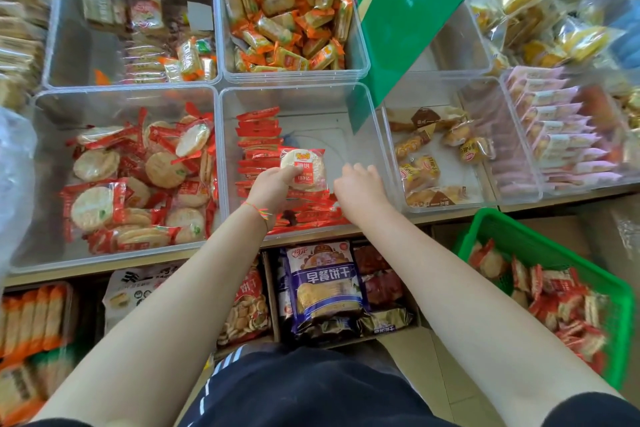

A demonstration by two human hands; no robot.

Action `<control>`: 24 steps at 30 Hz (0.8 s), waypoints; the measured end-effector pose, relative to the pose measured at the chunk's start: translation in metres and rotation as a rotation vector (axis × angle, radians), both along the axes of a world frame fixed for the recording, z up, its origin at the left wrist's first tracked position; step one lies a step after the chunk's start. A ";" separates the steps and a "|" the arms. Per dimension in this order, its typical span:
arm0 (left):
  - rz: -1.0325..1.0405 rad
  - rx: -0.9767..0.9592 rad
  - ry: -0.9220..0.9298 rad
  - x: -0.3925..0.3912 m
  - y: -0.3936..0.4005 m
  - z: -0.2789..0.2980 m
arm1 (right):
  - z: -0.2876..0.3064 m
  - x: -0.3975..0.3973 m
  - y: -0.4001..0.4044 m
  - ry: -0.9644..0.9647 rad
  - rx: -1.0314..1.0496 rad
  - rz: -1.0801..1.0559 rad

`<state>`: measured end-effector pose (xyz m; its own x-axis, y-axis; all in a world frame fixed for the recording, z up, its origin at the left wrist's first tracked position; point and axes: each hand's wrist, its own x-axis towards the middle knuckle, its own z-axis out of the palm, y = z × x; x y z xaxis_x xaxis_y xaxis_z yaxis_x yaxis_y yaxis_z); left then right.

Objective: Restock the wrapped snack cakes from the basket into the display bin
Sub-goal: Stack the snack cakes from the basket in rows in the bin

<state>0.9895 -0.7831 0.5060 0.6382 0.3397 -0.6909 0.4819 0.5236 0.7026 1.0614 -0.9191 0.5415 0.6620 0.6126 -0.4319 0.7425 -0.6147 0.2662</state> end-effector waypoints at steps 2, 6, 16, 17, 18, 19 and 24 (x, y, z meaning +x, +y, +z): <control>-0.040 0.079 0.048 0.001 0.000 -0.003 | 0.000 -0.002 0.008 0.015 -0.081 -0.013; -0.141 0.168 0.096 0.001 0.002 -0.005 | 0.003 -0.002 0.015 0.009 -0.137 -0.032; -0.077 0.143 0.114 -0.002 0.007 -0.001 | -0.016 0.005 0.006 0.135 -0.186 -0.015; -0.069 0.134 0.113 -0.003 0.008 -0.001 | -0.020 0.007 0.003 0.175 -0.206 -0.029; -0.063 0.124 0.114 -0.004 0.009 0.000 | -0.022 0.009 0.002 0.219 -0.223 -0.055; -0.056 0.115 0.115 -0.004 0.010 0.000 | -0.023 0.012 0.001 0.262 -0.224 -0.085; -0.075 0.136 0.088 -0.005 0.013 -0.001 | -0.020 0.019 -0.005 0.357 0.018 -0.202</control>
<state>0.9845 -0.7705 0.5051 0.6041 0.3876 -0.6963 0.5786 0.3875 0.7177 1.0801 -0.9242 0.5215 0.5801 0.4953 -0.6466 0.6499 -0.7600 0.0009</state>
